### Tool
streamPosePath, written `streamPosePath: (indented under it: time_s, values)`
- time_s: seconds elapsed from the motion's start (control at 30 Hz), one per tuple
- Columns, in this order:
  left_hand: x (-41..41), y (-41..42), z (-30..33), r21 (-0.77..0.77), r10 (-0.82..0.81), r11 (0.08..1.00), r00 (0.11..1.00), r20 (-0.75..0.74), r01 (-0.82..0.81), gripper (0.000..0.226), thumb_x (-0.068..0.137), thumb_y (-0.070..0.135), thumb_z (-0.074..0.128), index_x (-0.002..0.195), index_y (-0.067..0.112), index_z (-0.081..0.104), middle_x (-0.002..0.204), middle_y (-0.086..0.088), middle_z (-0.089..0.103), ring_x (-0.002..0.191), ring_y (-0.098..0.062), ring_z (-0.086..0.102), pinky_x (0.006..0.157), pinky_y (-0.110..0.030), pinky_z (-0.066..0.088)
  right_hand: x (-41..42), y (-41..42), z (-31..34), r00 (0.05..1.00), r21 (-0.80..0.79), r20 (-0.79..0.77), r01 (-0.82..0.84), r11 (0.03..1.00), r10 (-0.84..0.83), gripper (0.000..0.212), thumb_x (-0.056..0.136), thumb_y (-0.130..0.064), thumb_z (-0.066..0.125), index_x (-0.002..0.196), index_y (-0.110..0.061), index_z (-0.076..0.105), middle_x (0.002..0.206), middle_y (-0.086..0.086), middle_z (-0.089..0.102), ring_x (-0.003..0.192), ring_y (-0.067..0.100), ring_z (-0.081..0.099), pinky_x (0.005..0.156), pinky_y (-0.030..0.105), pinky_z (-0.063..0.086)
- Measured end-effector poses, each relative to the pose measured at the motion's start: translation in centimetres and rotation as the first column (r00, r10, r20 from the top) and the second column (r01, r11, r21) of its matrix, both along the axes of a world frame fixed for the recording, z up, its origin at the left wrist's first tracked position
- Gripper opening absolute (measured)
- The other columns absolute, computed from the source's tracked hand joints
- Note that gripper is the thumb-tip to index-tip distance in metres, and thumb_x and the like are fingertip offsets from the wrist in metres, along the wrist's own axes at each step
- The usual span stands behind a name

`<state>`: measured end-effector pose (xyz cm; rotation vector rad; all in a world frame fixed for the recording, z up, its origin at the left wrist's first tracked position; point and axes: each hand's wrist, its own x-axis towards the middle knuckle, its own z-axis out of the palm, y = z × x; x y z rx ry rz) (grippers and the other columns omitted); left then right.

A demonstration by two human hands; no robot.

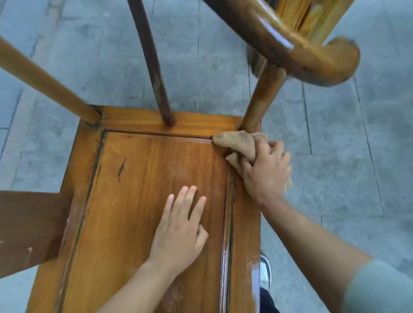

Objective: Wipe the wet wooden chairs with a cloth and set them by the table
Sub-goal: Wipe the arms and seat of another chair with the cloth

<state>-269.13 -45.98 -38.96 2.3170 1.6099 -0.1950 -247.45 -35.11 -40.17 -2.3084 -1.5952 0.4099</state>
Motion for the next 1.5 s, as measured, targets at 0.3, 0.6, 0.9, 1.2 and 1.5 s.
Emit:
streamPosePath:
  time_s: [0.3, 0.6, 0.9, 1.2, 1.5]
  values:
    - [-8.8, -5.6, 2.0, -0.068, 0.104, 0.991, 0.986, -0.129, -0.114, 0.061, 0.09, 0.035, 0.033, 0.144, 0.013, 0.05, 0.157, -0.009, 0.036, 0.148, -0.025, 0.027, 0.117, -0.046, 0.019, -0.1, -6.3, 0.5, 0.807, -0.028, 0.184, -0.567, 0.823, 0.562, 0.058, 0.08, -0.05, 0.056, 0.129, -0.019, 0.056, 0.136, 0.023, 0.048, 0.103, 0.042, 0.05, 0.086, 0.05, 0.05]
    - [-10.1, -7.7, 0.9, 0.025, 0.44, 0.898, 0.892, -0.106, -0.439, 0.058, 0.083, 0.029, 0.068, 0.134, 0.006, 0.054, 0.145, -0.018, 0.045, 0.14, -0.034, 0.038, 0.117, -0.05, 0.03, -16.3, 3.5, 0.2, 0.812, -0.033, 0.306, -0.512, 0.858, 0.496, 0.071, 0.083, -0.072, 0.056, 0.127, -0.016, 0.057, 0.127, 0.022, 0.056, 0.109, 0.042, 0.054, 0.091, 0.051, 0.042]
    - [-5.4, -10.7, 2.3, -0.03, 0.724, 0.681, 0.679, -0.124, -0.732, 0.061, 0.08, 0.02, 0.064, 0.137, 0.002, 0.051, 0.145, -0.023, 0.043, 0.137, -0.039, 0.037, 0.108, -0.054, 0.039, -6.2, -4.1, 1.7, 0.043, -0.112, 0.089, -0.992, 0.053, 0.995, 0.069, 0.09, -0.079, 0.048, 0.138, -0.031, 0.058, 0.13, 0.01, 0.055, 0.124, 0.037, 0.049, 0.102, 0.051, 0.042]
    - [6.1, -13.3, 2.4, -0.155, 0.95, 0.264, 0.285, -0.13, -0.952, 0.083, 0.083, 0.039, 0.064, 0.152, 0.007, 0.031, 0.158, -0.018, 0.026, 0.148, -0.035, 0.019, 0.12, -0.05, 0.022, -19.9, -1.3, 1.2, 0.511, -0.121, 0.212, -0.832, 0.541, 0.833, 0.076, 0.084, -0.078, 0.053, 0.134, -0.021, 0.054, 0.139, 0.021, 0.051, 0.123, 0.045, 0.047, 0.102, 0.056, 0.038]
    - [15.8, -15.6, 4.1, -0.278, 0.998, 0.024, 0.041, -0.052, -0.96, 0.077, 0.075, 0.021, 0.069, 0.143, -0.003, 0.044, 0.156, -0.022, 0.03, 0.145, -0.039, 0.029, 0.112, -0.054, 0.035, -2.9, 1.8, 2.0, 0.123, -0.163, 0.203, -0.974, 0.157, 0.971, 0.072, 0.086, -0.063, 0.055, 0.141, -0.016, 0.056, 0.133, 0.031, 0.05, 0.107, 0.051, 0.052, 0.091, 0.058, 0.05]
